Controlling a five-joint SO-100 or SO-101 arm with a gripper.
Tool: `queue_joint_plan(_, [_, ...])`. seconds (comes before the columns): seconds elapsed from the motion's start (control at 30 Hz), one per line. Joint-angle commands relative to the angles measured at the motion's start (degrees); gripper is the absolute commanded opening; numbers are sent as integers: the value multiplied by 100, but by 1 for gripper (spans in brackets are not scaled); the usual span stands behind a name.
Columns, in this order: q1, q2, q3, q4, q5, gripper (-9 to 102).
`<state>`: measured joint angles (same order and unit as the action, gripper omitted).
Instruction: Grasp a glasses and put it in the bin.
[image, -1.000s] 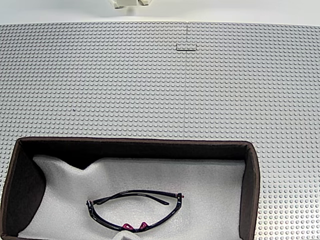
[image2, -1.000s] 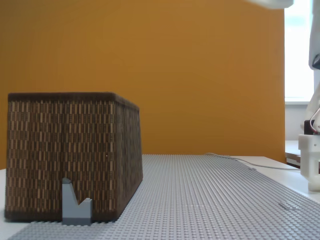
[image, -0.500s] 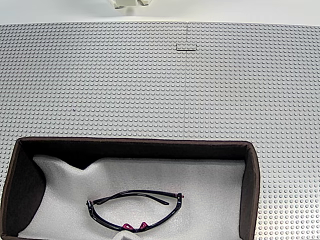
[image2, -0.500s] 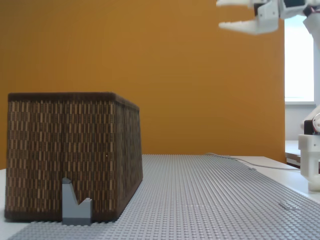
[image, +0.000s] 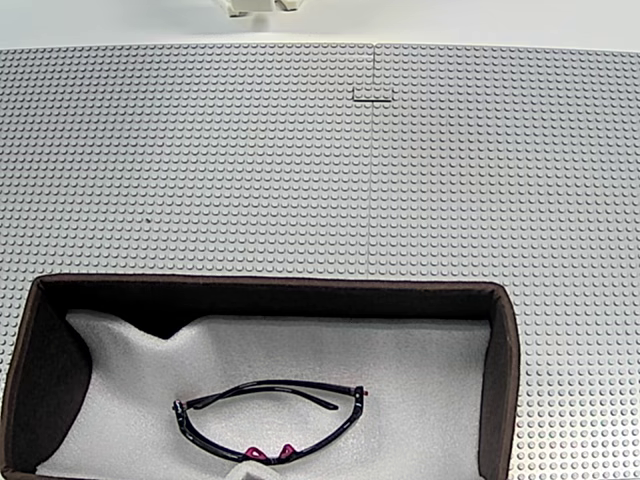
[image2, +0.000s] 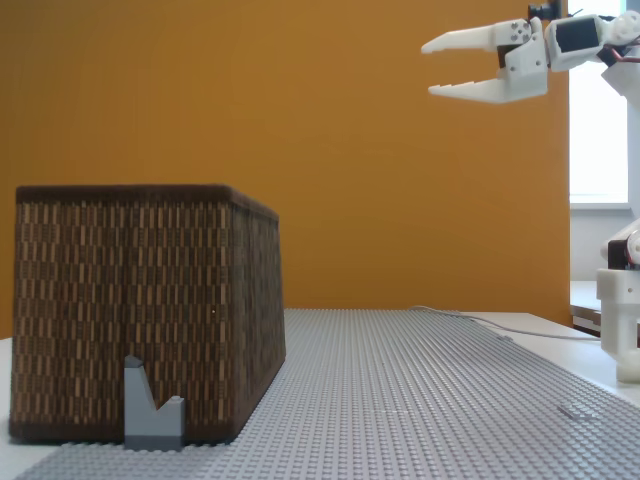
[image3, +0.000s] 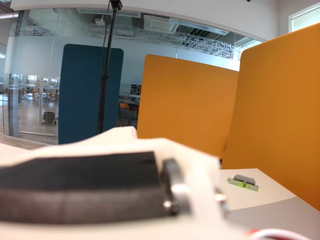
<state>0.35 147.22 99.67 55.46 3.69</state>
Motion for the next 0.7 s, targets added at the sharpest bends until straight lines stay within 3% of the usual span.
queue_joint_plan(0.0, [53, 141, 202, -158, -9, 20])
queue_joint_plan(0.67, [-53, 202, 220, -53, 35, 19])
